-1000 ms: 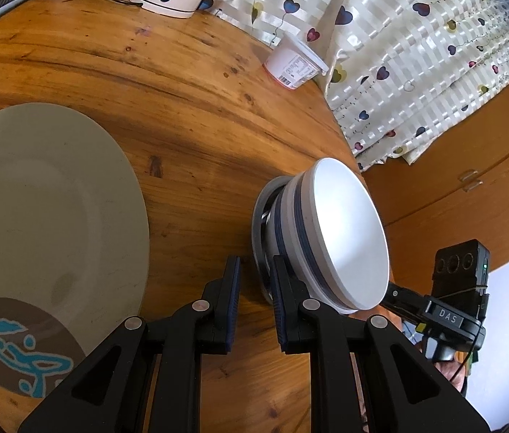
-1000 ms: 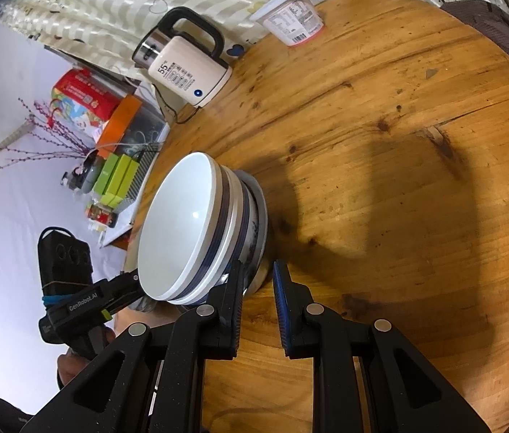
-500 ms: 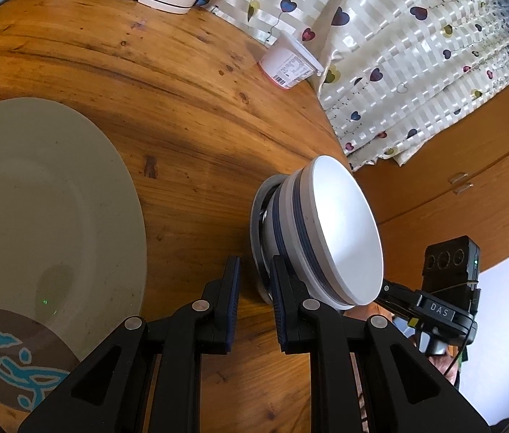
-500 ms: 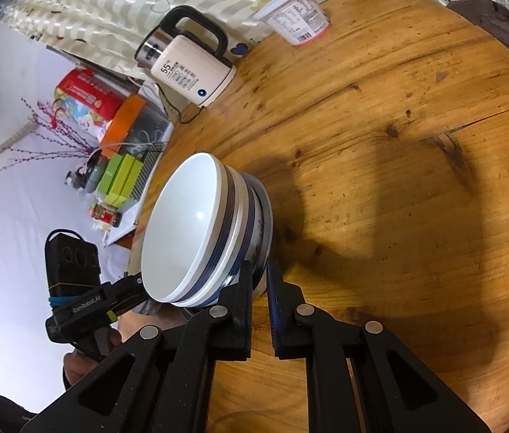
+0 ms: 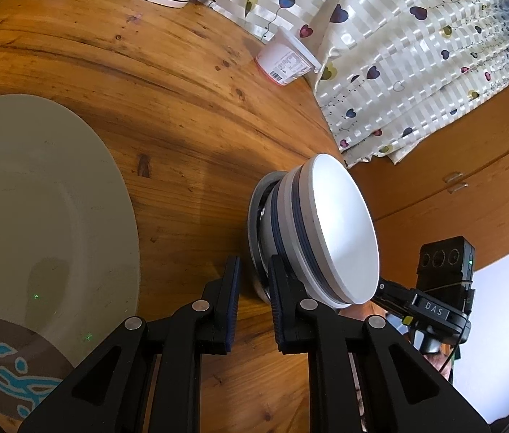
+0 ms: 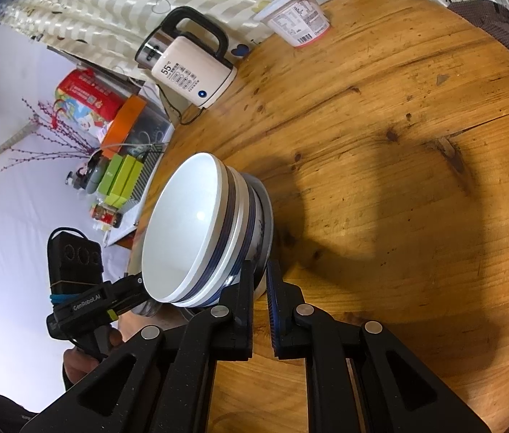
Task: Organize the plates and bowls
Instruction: 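Lift the steel bowl stack with both grippers and tilt it, then carry the bowl stack with both grippers over the beige plate stack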
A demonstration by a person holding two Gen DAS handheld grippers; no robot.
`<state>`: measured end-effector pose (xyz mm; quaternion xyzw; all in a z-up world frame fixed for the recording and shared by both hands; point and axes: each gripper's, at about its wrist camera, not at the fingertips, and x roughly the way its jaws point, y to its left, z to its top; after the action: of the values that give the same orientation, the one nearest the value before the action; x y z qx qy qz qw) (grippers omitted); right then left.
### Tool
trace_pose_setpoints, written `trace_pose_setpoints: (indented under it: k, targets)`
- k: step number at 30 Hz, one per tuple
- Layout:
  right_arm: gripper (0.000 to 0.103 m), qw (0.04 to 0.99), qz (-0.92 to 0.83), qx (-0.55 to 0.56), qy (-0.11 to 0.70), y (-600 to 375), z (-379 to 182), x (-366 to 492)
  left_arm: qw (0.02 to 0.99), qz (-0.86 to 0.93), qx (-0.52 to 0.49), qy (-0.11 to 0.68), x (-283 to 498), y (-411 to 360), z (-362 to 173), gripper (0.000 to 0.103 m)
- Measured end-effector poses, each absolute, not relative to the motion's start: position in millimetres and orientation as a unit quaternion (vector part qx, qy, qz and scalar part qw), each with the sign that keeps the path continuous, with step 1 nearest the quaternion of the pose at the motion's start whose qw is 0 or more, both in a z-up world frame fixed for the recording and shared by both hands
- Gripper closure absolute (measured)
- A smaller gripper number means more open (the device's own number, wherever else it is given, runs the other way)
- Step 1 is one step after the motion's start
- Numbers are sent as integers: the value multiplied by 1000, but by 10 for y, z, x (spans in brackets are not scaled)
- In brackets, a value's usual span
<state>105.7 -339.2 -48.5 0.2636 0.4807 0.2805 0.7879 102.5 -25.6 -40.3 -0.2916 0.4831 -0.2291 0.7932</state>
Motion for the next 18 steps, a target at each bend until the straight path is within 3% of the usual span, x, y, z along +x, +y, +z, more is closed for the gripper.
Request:
trace_pose_setpoints:
  k: [5, 18]
  targets:
    - [94, 791, 278, 259, 479, -3395, -487, 1050, 790, -239, -294, 482, 1031, -265, -409, 96]
    - [94, 793, 280, 255, 478, -3381, -461, 1040, 798, -232, -284, 479, 1009, -302, -394, 96]
